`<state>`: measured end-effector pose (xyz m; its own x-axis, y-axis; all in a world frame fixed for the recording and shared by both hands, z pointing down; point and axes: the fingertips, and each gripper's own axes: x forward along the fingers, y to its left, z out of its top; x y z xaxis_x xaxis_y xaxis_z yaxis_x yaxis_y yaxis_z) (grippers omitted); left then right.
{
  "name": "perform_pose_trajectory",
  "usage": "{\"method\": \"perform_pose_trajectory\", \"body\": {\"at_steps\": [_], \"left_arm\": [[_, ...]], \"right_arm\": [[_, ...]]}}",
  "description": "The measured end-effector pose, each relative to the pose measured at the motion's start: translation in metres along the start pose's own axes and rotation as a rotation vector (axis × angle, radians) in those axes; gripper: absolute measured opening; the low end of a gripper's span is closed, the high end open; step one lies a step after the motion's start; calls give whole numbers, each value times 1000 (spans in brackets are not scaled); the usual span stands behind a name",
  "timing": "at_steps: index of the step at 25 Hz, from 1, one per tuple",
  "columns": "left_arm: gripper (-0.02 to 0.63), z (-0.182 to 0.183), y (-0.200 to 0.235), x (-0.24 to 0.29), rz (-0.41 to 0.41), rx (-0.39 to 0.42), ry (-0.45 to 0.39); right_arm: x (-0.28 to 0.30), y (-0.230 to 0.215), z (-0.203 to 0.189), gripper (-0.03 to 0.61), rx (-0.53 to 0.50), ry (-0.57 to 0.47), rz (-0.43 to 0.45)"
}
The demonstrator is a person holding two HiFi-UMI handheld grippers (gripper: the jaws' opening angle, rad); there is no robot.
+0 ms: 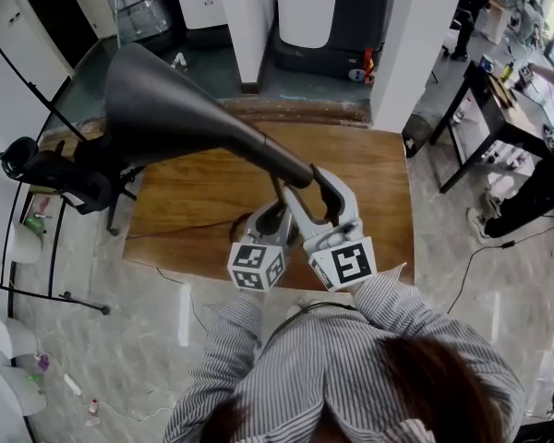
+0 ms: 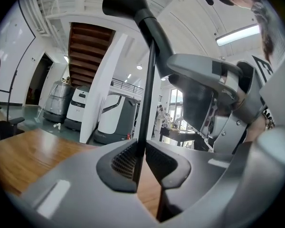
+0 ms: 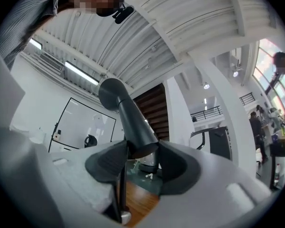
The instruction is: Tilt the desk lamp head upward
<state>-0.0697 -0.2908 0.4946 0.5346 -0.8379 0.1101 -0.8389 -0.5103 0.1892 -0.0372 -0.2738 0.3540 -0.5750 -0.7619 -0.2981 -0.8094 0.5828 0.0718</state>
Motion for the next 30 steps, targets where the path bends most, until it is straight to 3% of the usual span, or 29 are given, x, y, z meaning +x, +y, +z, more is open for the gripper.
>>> {"method": "perform_pose_trajectory", "body": {"at_steps": [2,4,6,12,16,21,23,30], "left_arm": [[40,-1,0,0,-1,7,5],[40,-1,-3,1,-7,21,11],[40,-1,-7,0,-14,34,11],[46,1,0,-6,-36,-16,2],[51,9,0,-14,-15,-24,-10],[50,34,-5,-32,46,29,-69],[3,43,-9,-39,72,37,-87],[3,53,-20,-54,112,37,-92]], "right_arm": [[-1,7,-14,196,72,57,27],[-5,30,-36,0,68,139,96],[-10,41,-38,0,25,150,117],[-13,12,-37,6,-30,154,112],[-19,19,-42,6,-12,187,156],[-27,19,-53,6,20,230,143],[-30,20,-54,2,33,242,151],[-42,31,-58,2,81,306,176]]}}
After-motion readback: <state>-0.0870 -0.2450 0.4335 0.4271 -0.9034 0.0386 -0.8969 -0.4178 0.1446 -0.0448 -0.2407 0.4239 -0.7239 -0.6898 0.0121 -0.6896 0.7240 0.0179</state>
